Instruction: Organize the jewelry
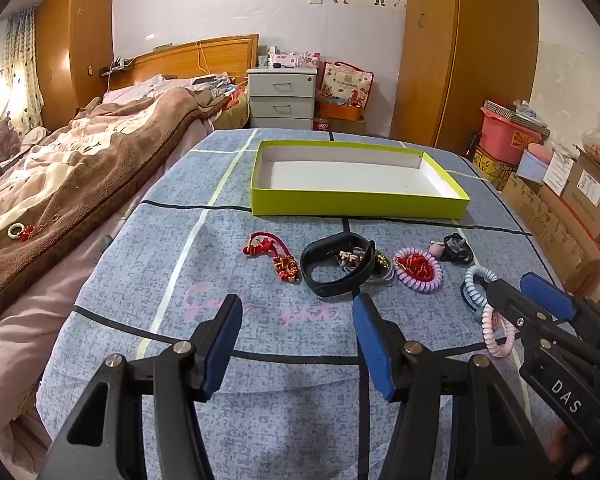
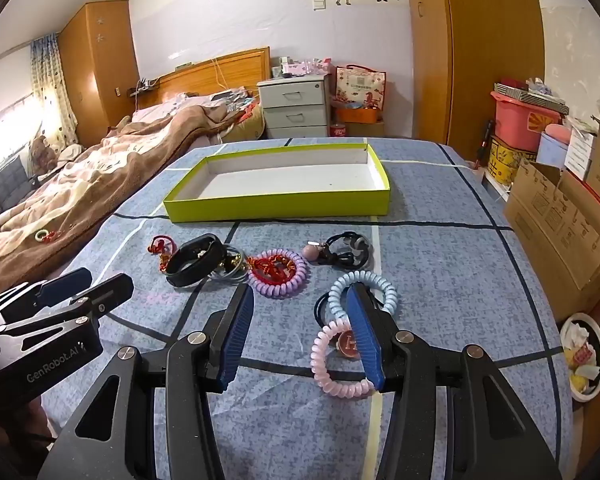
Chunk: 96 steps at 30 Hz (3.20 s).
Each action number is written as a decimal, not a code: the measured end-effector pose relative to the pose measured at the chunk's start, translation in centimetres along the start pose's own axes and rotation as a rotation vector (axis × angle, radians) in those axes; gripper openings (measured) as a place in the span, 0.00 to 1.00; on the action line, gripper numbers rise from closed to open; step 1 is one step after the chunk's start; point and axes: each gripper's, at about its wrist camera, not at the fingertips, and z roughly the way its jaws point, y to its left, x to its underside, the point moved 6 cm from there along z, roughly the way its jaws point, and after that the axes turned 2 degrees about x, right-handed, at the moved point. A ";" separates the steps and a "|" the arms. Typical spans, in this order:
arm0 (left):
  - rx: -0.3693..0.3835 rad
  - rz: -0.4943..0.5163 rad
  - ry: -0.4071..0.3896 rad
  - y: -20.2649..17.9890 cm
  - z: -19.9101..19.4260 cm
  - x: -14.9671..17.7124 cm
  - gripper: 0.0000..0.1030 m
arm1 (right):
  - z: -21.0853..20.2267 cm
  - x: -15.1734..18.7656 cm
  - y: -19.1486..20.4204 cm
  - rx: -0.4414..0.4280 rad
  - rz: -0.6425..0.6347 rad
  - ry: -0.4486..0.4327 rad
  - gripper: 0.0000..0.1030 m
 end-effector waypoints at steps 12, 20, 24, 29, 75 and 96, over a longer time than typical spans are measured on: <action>0.001 -0.001 0.000 0.2 0.0 0.0 0.58 | 0.0 0.1 0.0 -0.001 -0.002 -0.001 0.48; 0.003 -0.005 0.001 0.1 0.0 0.1 0.58 | 0.0 0.1 0.0 0.001 -0.001 0.000 0.48; -0.003 -0.001 0.000 0.1 0.0 0.1 0.58 | 0.0 0.0 0.0 0.000 -0.001 0.001 0.48; -0.006 -0.002 0.000 -0.1 -0.2 0.0 0.58 | 0.0 0.0 0.0 0.001 -0.001 0.001 0.48; 0.047 -0.095 0.116 8.3 5.0 -1.6 0.58 | 9.3 -3.8 7.3 -0.248 -0.145 0.177 0.44; 0.152 -0.073 0.224 6.4 8.1 -2.4 0.58 | 9.1 -5.0 5.5 -0.264 -0.091 0.188 0.14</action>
